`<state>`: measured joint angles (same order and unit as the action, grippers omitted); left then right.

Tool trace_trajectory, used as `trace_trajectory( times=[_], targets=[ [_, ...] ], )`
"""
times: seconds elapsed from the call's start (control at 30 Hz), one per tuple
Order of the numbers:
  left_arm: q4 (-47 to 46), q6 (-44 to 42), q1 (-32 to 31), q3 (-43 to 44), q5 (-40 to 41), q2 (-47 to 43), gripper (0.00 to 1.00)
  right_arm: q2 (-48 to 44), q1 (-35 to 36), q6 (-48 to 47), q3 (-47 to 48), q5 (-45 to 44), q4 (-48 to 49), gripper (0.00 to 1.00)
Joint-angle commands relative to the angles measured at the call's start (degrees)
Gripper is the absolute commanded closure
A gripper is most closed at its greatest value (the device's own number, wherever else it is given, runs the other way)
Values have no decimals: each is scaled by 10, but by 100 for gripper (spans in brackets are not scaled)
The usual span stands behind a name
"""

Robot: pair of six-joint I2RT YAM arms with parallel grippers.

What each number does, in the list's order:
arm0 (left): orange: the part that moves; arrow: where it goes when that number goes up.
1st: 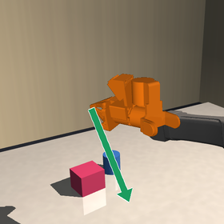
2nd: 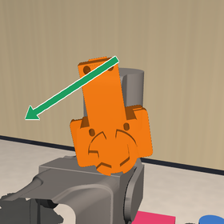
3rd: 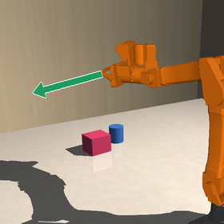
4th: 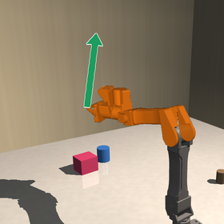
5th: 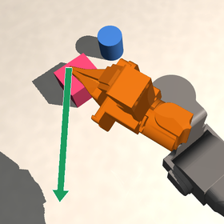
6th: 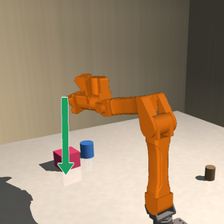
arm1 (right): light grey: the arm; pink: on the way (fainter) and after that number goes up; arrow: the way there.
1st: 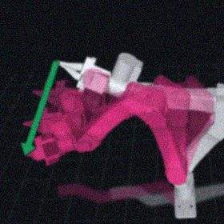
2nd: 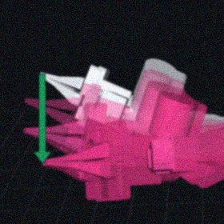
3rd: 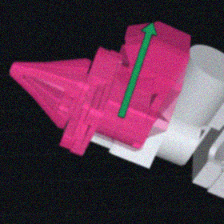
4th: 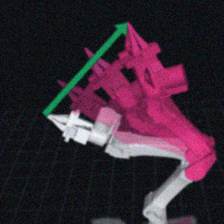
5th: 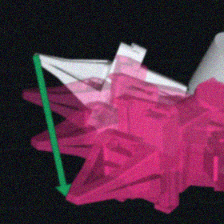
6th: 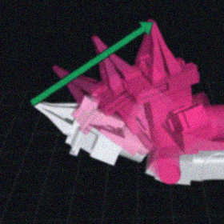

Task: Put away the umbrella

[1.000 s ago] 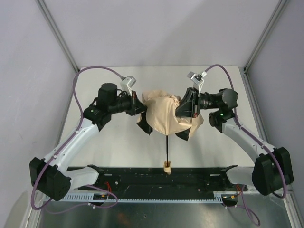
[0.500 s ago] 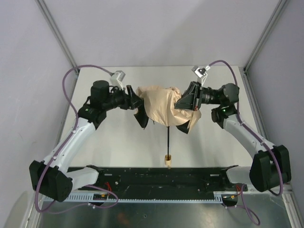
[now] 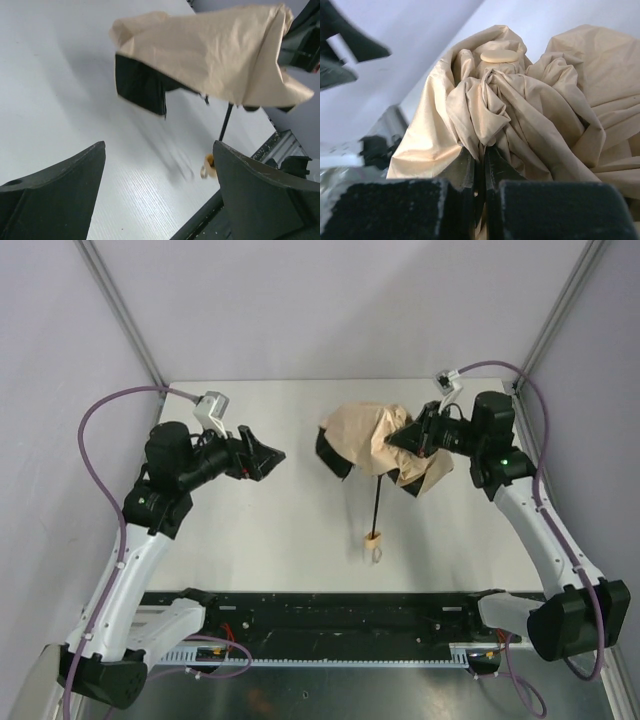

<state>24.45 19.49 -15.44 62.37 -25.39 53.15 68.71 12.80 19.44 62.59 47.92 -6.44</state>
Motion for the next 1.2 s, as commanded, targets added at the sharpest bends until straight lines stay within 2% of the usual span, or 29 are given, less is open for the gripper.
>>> trace_trajectory(
  times=[0.0, 0.1, 0.23, 0.37, 0.5, 0.57, 0.7, 0.83, 0.93, 1.17],
  targets=[
    [4, -2, -3, 16, -43, 3, 9, -60, -4, -134, 116, -213, -147, 100],
    [-10, 13, -10, 9, -56, 6, 9, -68, -5, -198, 173, -321, -201, 100],
    [-31, 37, -21, -23, -54, -2, 11, -34, 21, -302, 254, -456, -274, 100],
    [-36, 68, -24, -84, 11, -31, 11, 26, 147, -433, 290, -633, -321, 100],
    [-37, 134, -24, -153, 80, -44, 10, 112, 251, -526, 275, -714, -358, 100],
    [-36, 175, -23, -187, 100, -58, 9, 164, 291, -537, 267, -734, -373, 100],
    [-37, 259, -14, -252, 113, -89, 8, 253, 341, -532, 249, -676, -363, 100],
    [-43, 337, -3, -312, 97, -106, 2, 330, 359, -527, 245, -503, -360, 100],
    [-71, 398, -2, -358, 60, -115, 1, 386, 360, -515, 250, -384, -369, 100],
    [-171, 518, 1, -444, -18, -118, 1, 469, 331, -480, 256, -179, -377, 100]
  ],
)
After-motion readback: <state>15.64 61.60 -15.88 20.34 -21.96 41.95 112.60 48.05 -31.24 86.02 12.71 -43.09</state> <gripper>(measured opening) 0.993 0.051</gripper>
